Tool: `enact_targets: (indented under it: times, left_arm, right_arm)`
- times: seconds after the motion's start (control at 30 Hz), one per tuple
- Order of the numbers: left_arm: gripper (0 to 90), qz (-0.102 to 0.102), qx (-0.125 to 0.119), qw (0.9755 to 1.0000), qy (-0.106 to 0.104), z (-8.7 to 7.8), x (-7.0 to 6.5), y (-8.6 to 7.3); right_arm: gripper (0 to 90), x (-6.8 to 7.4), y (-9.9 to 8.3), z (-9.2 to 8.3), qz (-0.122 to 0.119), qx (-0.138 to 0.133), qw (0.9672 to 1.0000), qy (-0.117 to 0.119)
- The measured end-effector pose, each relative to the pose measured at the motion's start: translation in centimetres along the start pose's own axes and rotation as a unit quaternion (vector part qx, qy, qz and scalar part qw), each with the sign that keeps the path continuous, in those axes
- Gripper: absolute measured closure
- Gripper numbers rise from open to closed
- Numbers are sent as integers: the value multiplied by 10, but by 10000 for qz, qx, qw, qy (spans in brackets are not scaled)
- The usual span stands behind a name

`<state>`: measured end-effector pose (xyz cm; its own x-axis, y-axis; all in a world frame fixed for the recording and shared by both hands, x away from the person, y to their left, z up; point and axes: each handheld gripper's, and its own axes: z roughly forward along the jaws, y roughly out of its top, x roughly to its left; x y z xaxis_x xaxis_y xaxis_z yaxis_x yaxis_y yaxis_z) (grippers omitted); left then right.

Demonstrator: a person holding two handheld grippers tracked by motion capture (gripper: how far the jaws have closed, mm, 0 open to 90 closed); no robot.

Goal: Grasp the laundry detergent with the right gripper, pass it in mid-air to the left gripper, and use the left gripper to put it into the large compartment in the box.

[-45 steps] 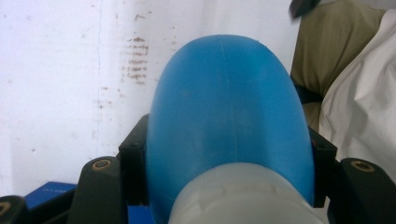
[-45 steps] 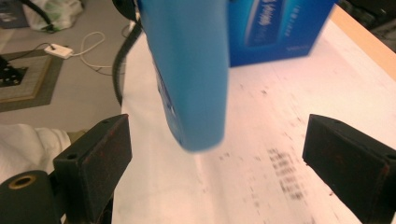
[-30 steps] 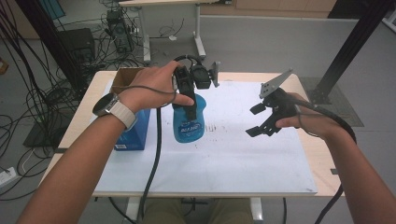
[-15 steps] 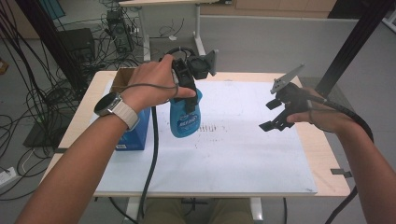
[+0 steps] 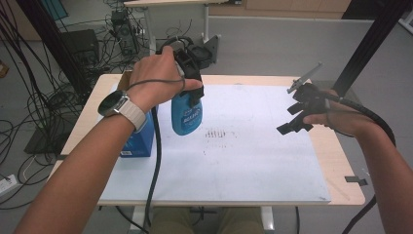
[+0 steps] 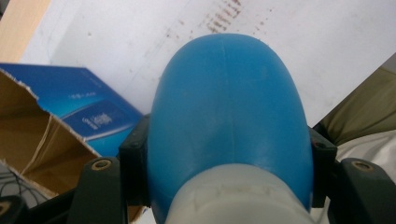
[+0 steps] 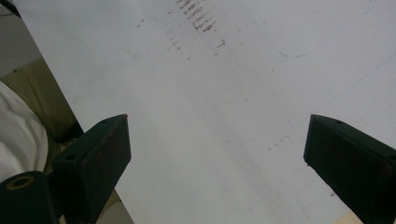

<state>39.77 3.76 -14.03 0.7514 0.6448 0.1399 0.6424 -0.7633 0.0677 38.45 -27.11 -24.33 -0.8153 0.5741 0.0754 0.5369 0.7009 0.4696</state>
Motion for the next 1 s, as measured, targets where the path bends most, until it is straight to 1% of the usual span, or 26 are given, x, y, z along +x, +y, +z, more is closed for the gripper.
enact_targets:
  times: [0.07,0.17,0.2,0.3,0.33,0.37,0.4,0.43,0.5,0.53,0.57,0.6,0.63,0.7,0.8,0.87,0.93,1.0]
  left_arm:
    - [378,-98,17,9999,17,-2,1,-1]
    - [378,-251,-32,9997,20,-6,4,-2]
    - [378,-304,-58,9995,30,-7,4,-2]
    - [378,-405,-32,9992,48,-10,7,-3]
    - [378,-480,-57,9988,53,-11,9,-3]
    - [378,-541,-46,9985,54,-12,10,-4]
    - [378,-595,-47,9982,59,-13,11,-4]
    - [378,-569,3,9984,72,-14,12,-4]
    - [378,-743,-26,9972,78,-17,15,-5]
    - [378,-753,22,9971,86,-19,17,-5]
    - [377,-840,-11,9964,97,-20,17,-6]
    - [377,-850,21,9963,111,-22,19,-7]
    - [377,-933,4,9956,122,-23,21,-8]
    - [378,-969,30,9952,147,-27,24,-10]
    - [377,-1178,2,9929,164,-33,28,-14]
    - [378,-1266,1,9918,196,-37,31,-16]
    - [378,-1326,17,9909,212,-40,33,-17]
    - [378,-1425,1,9895,230,-44,33,-18]
  right_arm:
    - [70,0,2,0,117,70,9999,96]
    - [72,-1,5,2,268,318,9986,315]
    - [71,-1,5,3,280,349,9985,317]
    - [72,-1,6,5,265,321,9988,273]
    - [72,-1,6,5,268,314,9988,257]
    - [72,-1,6,6,220,322,9990,196]
    - [74,-1,7,6,206,347,9991,164]
    - [76,-1,7,7,160,384,9991,120]
    - [76,-1,7,7,177,435,9989,46]
    - [77,-2,7,7,159,461,9988,17]
    - [78,-2,7,7,168,486,9987,-8]
    - [78,-2,8,7,197,507,9985,-22]
    - [79,-2,8,7,195,528,9984,-39]
    - [85,-2,8,7,178,564,9982,-45]
    - [88,-2,8,8,162,561,9983,-83]
    - [90,-1,9,9,182,571,9982,-73]
    - [90,-1,9,10,138,594,9981,-96]
    - [90,-1,10,11,104,606,9980,-111]
